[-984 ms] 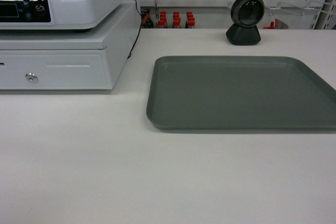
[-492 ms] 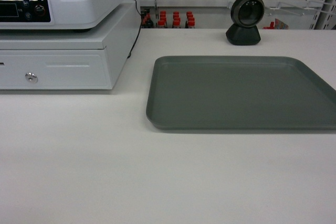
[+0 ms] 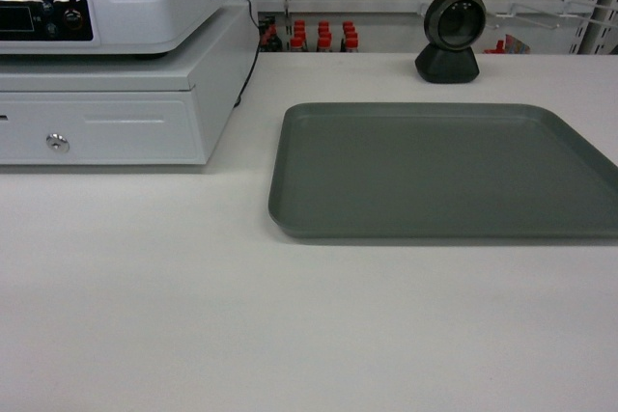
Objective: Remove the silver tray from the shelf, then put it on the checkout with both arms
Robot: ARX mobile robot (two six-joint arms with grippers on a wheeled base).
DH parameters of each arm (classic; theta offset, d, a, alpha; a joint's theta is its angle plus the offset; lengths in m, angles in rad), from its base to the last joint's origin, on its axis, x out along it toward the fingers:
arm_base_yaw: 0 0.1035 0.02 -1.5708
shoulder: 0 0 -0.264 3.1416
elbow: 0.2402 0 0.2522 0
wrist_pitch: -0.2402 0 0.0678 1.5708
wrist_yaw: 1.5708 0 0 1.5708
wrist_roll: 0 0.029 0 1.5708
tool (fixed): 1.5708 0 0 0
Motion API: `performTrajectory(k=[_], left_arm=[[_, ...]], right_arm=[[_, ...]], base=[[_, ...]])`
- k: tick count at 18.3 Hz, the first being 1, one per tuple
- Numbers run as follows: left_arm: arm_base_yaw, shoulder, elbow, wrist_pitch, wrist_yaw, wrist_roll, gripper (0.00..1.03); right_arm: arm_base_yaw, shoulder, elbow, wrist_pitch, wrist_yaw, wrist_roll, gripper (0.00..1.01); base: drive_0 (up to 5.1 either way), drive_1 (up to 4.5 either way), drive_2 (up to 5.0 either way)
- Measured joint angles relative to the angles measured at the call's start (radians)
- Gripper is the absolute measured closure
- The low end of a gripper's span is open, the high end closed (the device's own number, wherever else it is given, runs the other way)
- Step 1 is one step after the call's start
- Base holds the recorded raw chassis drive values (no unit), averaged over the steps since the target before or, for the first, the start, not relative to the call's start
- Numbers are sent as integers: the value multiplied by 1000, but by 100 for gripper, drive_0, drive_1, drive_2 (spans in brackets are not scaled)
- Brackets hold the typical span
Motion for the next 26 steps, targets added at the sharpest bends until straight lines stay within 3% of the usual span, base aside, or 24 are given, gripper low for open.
performTrajectory(k=[2, 3, 5, 10, 19, 20, 26], left_arm=[[0, -27, 0, -27, -1, 0, 101], [0, -37, 0, -38, 0, 0, 101], [0, -185, 1, -220, -1, 0, 101], [1, -197, 0, -212, 0, 0, 101], [1, -197, 0, -211, 0, 0, 10], [1, -197, 0, -211, 0, 0, 3], [1, -197, 0, -215, 0, 0, 5]], right_arm=[[0, -131, 1, -183, 1, 0, 99], [0, -169, 2, -161, -1, 0, 99], [0, -168, 1, -187, 1, 0, 99], [0, -170, 1, -179, 0, -1, 97], [0, -170, 1, -180, 0, 0, 4], [0, -170, 1, -180, 0, 0, 2], [0, -170, 1, -183, 0, 0, 3]], base=[[0, 0, 0], [0, 0, 0], [0, 0, 0], [0, 0, 0], [0, 0, 0], [0, 0, 0], [0, 0, 0]])
